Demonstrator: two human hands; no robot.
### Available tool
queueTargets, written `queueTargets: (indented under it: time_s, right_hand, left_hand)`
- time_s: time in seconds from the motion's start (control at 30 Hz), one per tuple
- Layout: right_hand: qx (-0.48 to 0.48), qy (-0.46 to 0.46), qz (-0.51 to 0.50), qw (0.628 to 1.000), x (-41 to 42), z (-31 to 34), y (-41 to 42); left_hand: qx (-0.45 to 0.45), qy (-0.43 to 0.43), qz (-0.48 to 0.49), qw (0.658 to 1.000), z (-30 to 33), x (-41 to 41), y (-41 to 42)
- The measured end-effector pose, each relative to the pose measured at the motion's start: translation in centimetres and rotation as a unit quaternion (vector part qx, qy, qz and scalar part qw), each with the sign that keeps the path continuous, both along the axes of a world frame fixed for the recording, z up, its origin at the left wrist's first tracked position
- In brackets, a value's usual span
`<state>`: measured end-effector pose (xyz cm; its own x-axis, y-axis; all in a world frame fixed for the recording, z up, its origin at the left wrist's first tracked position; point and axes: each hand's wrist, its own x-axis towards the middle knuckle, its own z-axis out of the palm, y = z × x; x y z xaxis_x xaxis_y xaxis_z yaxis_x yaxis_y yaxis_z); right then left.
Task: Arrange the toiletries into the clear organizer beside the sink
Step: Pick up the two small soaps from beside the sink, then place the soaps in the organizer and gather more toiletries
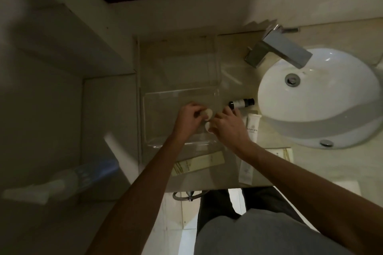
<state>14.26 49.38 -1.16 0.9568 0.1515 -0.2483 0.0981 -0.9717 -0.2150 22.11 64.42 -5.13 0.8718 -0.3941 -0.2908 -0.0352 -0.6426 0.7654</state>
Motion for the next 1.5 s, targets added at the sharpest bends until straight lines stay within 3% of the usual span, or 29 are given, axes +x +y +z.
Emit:
queueTargets:
  time_s: [0.23,0.37,0.43,0.57,0.7,0.93,1.03,1.17,1.37,1.43,1.5]
  right_hand:
    - [0.055,-0.038,-0.032,0.997,-1.8,0.6,-1.1]
    - [0.152,-0.11,-0.128,0.974,-4.0,2.6,-4.7]
    - [0.153,-0.116,-0.142,0.971,-5.8,3.6,-7.4]
    - [0.12,-0.051,-0.135,0.982,-10.6,4.1,-12.8]
    - [0.088,0.016,-0.159,0.983,-14.7,3.2,-17.2]
    - [0.067,0.103,-0.074,0.99,-17.4,1.6,-19.3]
    - [0.05,0.105,-0.032,0.993,-17.3,0.4,-18.9]
    - [0.024,0.096,-0.025,0.995,-17.0,-0.2,-18.9]
    - [0.047,0.096,-0.043,0.993,-16.7,-0.2,-18.8]
    - [0.061,0.091,-0.06,0.992,-16.9,-0.2,-18.8]
    - [0.065,0.087,-0.07,0.992,-17.2,-0.4,-18.7]
  left_hand:
    - [0.026,-0.007,-0.019,0.999,-0.3,-0.6,-1.1]
    - [0.037,-0.081,0.081,0.993,2.2,-2.1,-0.2]
    - [0.031,-0.116,0.107,0.987,4.2,-4.3,0.3]
    - [0.063,-0.157,0.023,0.985,5.7,-11.1,-0.9]
    - [0.092,-0.093,-0.04,0.991,4.9,-16.2,-5.3]
    - [0.18,-0.051,0.003,0.982,3.3,-20.3,-8.3]
    - [0.181,-0.09,-0.041,0.979,2.7,-21.4,-9.5]
    - [0.214,-0.084,-0.023,0.973,2.3,-20.4,-12.7]
    - [0.259,-0.148,-0.145,0.943,1.5,-20.4,-14.7]
    - [0.25,-0.145,-0.122,0.95,1.7,-20.5,-14.9]
    - [0.238,-0.106,-0.033,0.965,1.8,-20.6,-14.5]
